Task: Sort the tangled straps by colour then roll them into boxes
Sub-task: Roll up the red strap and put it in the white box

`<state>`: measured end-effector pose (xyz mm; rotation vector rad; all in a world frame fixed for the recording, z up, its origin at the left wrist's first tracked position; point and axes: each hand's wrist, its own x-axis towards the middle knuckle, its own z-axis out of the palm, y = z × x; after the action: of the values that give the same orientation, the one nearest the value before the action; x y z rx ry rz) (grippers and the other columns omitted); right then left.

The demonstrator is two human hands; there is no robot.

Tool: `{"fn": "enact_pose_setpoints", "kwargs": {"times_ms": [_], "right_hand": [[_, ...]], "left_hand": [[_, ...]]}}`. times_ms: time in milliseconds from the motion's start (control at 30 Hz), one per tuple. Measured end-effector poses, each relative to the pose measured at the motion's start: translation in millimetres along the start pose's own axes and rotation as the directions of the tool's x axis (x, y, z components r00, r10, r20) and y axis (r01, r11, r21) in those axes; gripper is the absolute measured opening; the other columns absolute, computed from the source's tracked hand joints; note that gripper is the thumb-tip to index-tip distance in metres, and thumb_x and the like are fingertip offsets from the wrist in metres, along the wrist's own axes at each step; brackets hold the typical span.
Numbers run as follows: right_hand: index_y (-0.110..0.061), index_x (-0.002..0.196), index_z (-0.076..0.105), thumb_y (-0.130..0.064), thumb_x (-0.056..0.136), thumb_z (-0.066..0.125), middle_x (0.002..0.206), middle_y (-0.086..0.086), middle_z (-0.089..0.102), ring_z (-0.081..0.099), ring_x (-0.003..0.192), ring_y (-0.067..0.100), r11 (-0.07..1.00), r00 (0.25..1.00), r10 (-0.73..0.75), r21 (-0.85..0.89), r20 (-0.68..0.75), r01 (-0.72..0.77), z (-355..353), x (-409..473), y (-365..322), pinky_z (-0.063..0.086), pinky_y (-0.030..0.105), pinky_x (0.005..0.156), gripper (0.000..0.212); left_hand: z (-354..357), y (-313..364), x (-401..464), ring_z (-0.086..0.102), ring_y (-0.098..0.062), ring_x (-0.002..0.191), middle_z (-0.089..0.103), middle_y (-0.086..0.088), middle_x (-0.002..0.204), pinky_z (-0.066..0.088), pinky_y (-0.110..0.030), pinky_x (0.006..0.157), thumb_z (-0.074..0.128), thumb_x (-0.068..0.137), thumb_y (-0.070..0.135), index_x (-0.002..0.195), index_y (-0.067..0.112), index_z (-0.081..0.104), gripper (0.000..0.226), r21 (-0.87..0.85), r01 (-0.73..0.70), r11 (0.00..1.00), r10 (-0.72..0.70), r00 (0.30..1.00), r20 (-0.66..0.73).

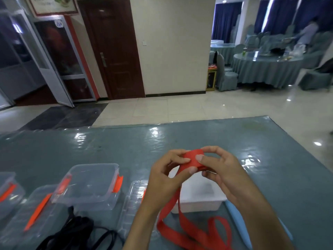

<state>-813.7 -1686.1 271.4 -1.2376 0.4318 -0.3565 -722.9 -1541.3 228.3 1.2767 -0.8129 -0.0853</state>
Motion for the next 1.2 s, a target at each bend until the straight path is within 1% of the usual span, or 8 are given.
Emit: {"fn": "enact_pose_setpoints", "kwargs": {"times_ms": [133, 300, 433, 567, 833, 1000, 1100, 1200], "right_hand": [[-0.003, 0.107, 0.065, -0.008, 0.088, 0.073, 0.085, 0.015, 0.074, 0.069, 0.073, 0.020, 0.996, 0.999, 0.030, 0.084, 0.010, -0.031, -4, -1, 6, 0.061, 0.027, 0.074, 0.021], [0.003, 0.102, 0.069, -0.001, 0.089, 0.076, 0.098, 0.027, 0.075, 0.077, 0.085, 0.036, 0.996, 0.997, -0.047, -0.079, -0.056, 0.043, -15, 2, 9, 0.064, 0.033, 0.074, 0.015], [-0.002, 0.100, 0.075, -0.001, 0.086, 0.079, 0.097, 0.022, 0.077, 0.078, 0.083, 0.033, 0.988, 0.995, -0.049, -0.152, -0.091, 0.034, -20, 7, 17, 0.063, 0.031, 0.071, 0.014], [-0.014, 0.104, 0.080, -0.011, 0.085, 0.082, 0.094, 0.010, 0.081, 0.075, 0.087, 0.018, 0.981, 0.995, -0.001, -0.191, -0.103, -0.019, -17, 12, 29, 0.057, 0.027, 0.082, 0.019], [-0.008, 0.102, 0.069, -0.018, 0.077, 0.076, 0.091, 0.015, 0.075, 0.073, 0.074, 0.020, 0.961, 0.984, 0.179, 0.213, 0.009, -0.177, -7, 20, 48, 0.061, 0.028, 0.070, 0.028], [0.002, 0.110, 0.071, -0.025, 0.098, 0.065, 0.104, 0.023, 0.077, 0.077, 0.099, 0.032, 0.991, 0.991, 0.132, 0.023, 0.015, -0.132, -6, 17, 54, 0.062, 0.037, 0.091, 0.030], [0.002, 0.106, 0.073, -0.024, 0.106, 0.055, 0.096, 0.016, 0.080, 0.079, 0.094, 0.024, 0.990, 0.995, 0.092, -0.108, -0.039, -0.095, 0, 13, 54, 0.063, 0.027, 0.085, 0.032], [0.005, 0.106, 0.072, -0.022, 0.109, 0.047, 0.095, 0.019, 0.079, 0.079, 0.093, 0.024, 0.988, 0.994, 0.088, -0.124, -0.071, -0.097, 2, 12, 58, 0.062, 0.024, 0.080, 0.036]], "left_hand": [[-8, -6, 5, 0.072, -0.018, 0.110, 0.076, 0.010, 0.116, 0.057, -0.032, 0.094, 0.093, 0.075, 0.021, 0.092, 0.016, 0.077, 0.023, 0.273, -0.172, 0.947, 0.152, 0.984, 0.095], [-9, -25, 7, 0.070, 0.003, 0.104, 0.075, 0.017, 0.113, 0.052, -0.017, 0.093, 0.090, 0.078, 0.025, 0.093, 0.014, 0.078, 0.023, 0.487, -0.264, 0.832, 0.198, 0.963, 0.183], [-4, -37, 2, 0.070, -0.009, 0.105, 0.072, 0.017, 0.110, 0.053, -0.023, 0.092, 0.091, 0.077, 0.019, 0.090, 0.011, 0.073, 0.023, 0.393, -0.104, 0.914, 0.058, 0.990, 0.128], [-1, -39, -5, 0.071, -0.018, 0.104, 0.073, 0.010, 0.105, 0.056, -0.031, 0.092, 0.094, 0.071, 0.009, 0.083, 0.013, 0.072, 0.026, 0.267, 0.094, 0.959, -0.102, 0.995, 0.013], [-6, -31, -9, 0.075, -0.022, 0.104, 0.079, 0.003, 0.103, 0.058, -0.028, 0.093, 0.094, 0.066, 0.004, 0.095, 0.015, 0.075, 0.036, 0.054, 0.104, 0.993, -0.098, 0.990, -0.104], [3, -45, -8, 0.073, -0.023, 0.109, 0.079, 0.000, 0.106, 0.057, -0.031, 0.096, 0.092, 0.069, 0.002, 0.094, 0.011, 0.078, 0.030, 0.005, 0.065, 0.998, -0.063, 0.981, -0.181], [15, -57, -10, 0.073, -0.018, 0.112, 0.079, 0.002, 0.112, 0.056, -0.027, 0.096, 0.088, 0.072, 0.000, 0.089, 0.009, 0.080, 0.021, -0.042, 0.084, 0.996, -0.092, 0.969, -0.231], [17, -69, -14, 0.068, -0.018, 0.122, 0.075, 0.003, 0.125, 0.055, -0.031, 0.101, 0.085, 0.077, 0.003, 0.101, 0.010, 0.081, 0.026, -0.025, 0.090, 0.996, -0.093, 0.981, -0.173]]}}
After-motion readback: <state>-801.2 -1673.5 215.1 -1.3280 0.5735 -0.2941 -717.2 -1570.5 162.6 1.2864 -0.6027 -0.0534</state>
